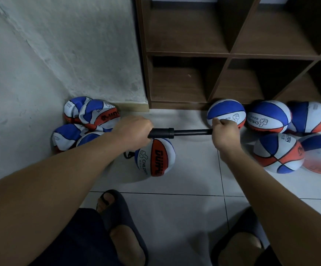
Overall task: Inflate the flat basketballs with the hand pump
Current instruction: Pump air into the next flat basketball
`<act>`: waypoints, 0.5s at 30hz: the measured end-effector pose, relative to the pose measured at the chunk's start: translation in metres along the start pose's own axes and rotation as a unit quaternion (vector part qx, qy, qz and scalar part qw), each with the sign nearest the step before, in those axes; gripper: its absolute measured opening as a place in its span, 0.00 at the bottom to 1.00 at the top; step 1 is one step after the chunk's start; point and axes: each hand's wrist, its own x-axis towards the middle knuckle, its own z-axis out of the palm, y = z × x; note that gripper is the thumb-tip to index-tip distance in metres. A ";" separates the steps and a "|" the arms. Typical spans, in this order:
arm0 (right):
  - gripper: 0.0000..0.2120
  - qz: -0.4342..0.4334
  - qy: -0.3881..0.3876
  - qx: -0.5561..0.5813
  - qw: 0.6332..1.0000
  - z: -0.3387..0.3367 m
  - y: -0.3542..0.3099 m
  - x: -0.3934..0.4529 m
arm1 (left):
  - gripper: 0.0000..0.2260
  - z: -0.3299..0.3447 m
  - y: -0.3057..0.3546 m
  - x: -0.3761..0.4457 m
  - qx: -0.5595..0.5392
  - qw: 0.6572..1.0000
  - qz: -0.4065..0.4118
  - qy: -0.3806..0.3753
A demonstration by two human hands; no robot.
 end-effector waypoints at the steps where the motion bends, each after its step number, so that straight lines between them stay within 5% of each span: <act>1: 0.16 -0.005 0.010 -0.002 1.000 0.006 -0.001 -0.005 | 0.10 -0.001 0.004 0.000 -0.001 1.000 0.002 0.002; 15: 0.20 -0.031 -0.122 -0.006 0.992 0.053 -0.008 -0.056 | 0.10 -0.004 0.021 -0.005 -0.007 0.999 0.034 -0.040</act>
